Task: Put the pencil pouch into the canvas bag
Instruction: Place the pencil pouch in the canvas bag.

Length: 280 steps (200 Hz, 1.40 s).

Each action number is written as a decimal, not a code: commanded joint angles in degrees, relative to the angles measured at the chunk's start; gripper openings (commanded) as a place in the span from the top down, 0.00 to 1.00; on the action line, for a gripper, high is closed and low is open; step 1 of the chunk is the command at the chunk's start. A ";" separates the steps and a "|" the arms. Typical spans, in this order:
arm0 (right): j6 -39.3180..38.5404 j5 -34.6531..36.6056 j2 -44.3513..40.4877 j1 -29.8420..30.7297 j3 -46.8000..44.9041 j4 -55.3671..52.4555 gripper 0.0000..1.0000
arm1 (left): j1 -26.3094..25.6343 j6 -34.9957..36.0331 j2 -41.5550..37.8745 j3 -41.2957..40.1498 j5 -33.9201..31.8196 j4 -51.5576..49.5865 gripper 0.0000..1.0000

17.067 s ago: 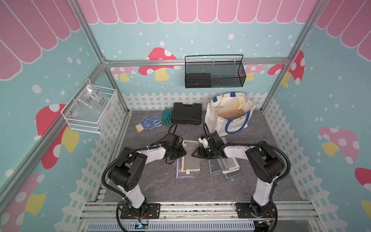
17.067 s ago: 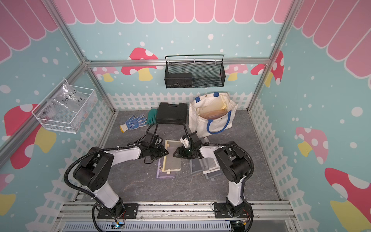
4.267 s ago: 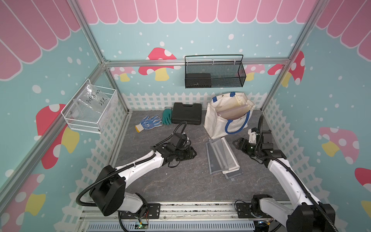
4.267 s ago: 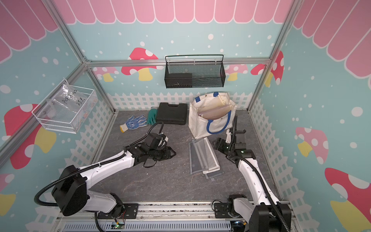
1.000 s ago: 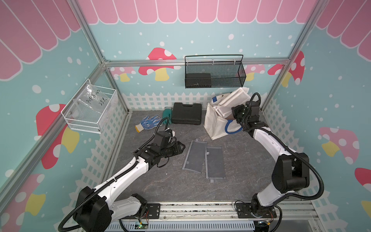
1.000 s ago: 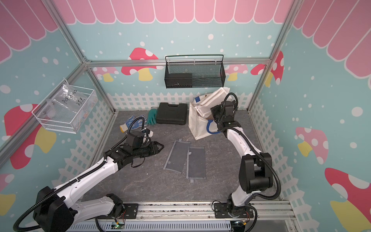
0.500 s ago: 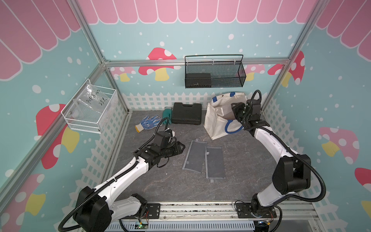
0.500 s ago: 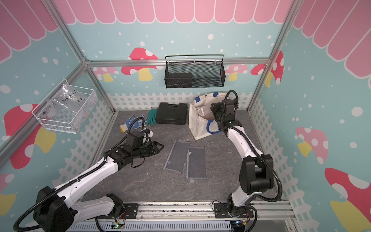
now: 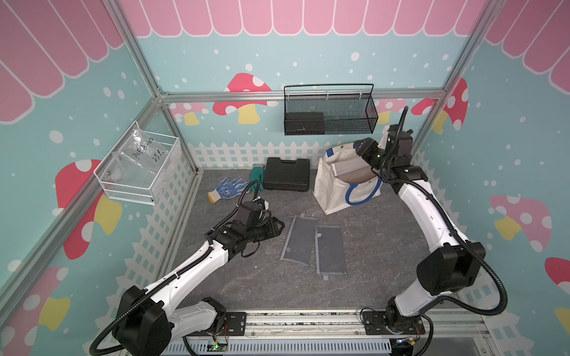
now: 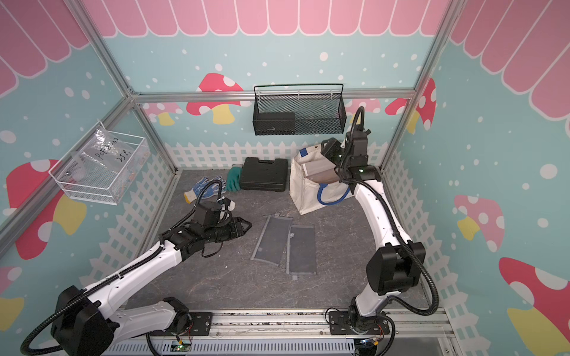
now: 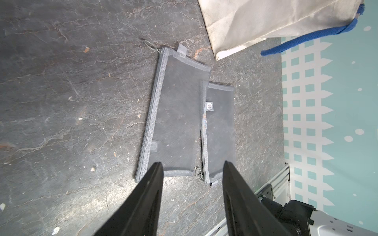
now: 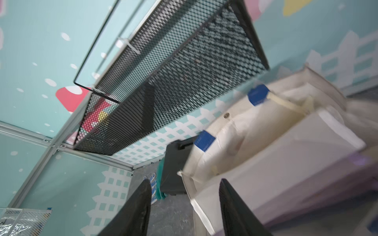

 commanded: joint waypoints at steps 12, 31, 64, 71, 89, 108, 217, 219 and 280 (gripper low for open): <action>-10.09 -3.67 8.89 0.49 5.87 -9.54 0.46 | -0.25 1.12 -0.12 2.09 -0.72 -3.03 0.51; -10.65 -3.65 11.67 0.47 5.36 -9.68 0.47 | -0.32 0.72 -1.22 2.00 -1.48 -3.86 0.51; -12.07 -4.97 14.84 0.51 3.09 -8.50 0.47 | -0.45 -0.32 -1.80 1.91 -1.88 -4.17 0.50; -12.42 -4.75 15.26 0.48 2.54 -8.50 0.48 | -0.54 -0.40 -1.64 2.00 -1.96 -4.15 0.51; -13.52 -3.99 15.13 0.49 1.33 -8.49 0.48 | -0.67 -0.40 -1.17 2.76 -2.12 -4.72 0.51; -14.92 -3.00 13.14 0.48 1.39 -8.49 0.47 | -0.76 -0.24 -0.60 3.34 -2.31 -5.09 0.51; -23.16 -2.06 -12.61 9.19 -14.25 -19.16 0.33 | -0.32 1.21 7.13 4.91 -0.51 -7.22 0.50; -22.82 -2.27 -13.43 9.66 -15.74 -18.90 0.33 | -0.32 1.25 7.35 4.86 -0.48 -7.22 0.50; -11.71 -11.28 -29.50 21.50 -52.93 -4.18 0.37 | -0.15 3.06 15.02 5.06 1.32 -4.55 0.42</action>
